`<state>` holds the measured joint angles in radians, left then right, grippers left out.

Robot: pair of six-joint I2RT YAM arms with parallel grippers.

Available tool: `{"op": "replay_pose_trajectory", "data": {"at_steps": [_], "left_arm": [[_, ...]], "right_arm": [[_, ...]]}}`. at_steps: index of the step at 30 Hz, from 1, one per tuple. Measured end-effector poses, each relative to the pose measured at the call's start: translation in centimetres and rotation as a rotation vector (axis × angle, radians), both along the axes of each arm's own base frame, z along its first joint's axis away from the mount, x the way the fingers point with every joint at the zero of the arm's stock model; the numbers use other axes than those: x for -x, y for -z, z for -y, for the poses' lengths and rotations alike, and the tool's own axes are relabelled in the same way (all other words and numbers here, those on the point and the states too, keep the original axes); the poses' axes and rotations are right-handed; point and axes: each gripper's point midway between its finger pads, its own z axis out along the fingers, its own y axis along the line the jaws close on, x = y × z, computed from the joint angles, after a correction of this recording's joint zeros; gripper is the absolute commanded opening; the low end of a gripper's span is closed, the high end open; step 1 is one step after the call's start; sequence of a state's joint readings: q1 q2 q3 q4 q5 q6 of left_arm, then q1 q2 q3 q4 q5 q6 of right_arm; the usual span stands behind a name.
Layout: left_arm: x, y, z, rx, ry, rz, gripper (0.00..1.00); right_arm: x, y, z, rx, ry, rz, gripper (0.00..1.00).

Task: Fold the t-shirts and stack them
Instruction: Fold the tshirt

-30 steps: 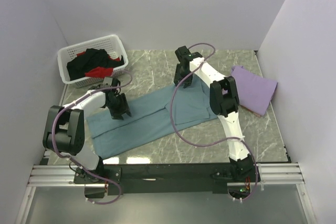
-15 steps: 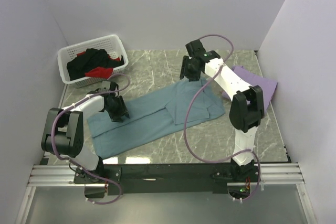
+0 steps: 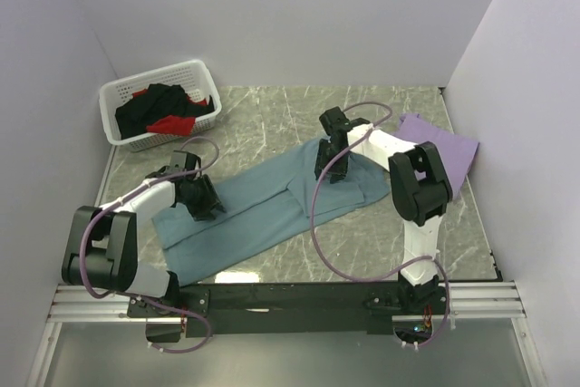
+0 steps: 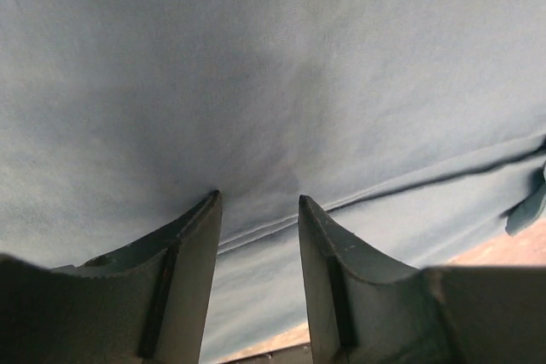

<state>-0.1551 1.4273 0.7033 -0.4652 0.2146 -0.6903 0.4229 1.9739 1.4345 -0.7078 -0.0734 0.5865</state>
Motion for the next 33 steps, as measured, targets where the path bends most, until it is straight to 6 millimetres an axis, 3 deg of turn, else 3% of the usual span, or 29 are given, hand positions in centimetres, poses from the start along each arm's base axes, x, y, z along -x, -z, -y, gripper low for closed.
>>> {"op": "replay_pose_trajectory", "data": {"at_steps": [3, 10, 25, 29, 33], "left_arm": [[0.5, 0.0, 0.3, 0.018, 0.0, -0.008, 0.46], [1.6, -0.1, 1.7, 0.065, 0.042, -0.035, 0.45], [4.5, -0.6, 7.7, 0.162, 0.188, -0.079, 0.48], [4.9, -0.6, 9.1, 0.173, 0.204, -0.09, 0.47], [5.1, -1.0, 10.3, 0.178, 0.207, -0.088, 0.48]], "right_arm": [[-0.3, 1.5, 0.1, 0.005, 0.011, -0.03, 0.52], [-2.1, 1.6, 0.1, -0.004, 0.044, -0.048, 0.52], [-10.3, 1.0, -2.1, -0.016, 0.049, 0.006, 0.52], [-12.0, 0.9, -2.4, -0.021, 0.047, 0.037, 0.52], [-12.4, 0.8, -2.2, -0.023, 0.049, 0.047, 0.52]]}}
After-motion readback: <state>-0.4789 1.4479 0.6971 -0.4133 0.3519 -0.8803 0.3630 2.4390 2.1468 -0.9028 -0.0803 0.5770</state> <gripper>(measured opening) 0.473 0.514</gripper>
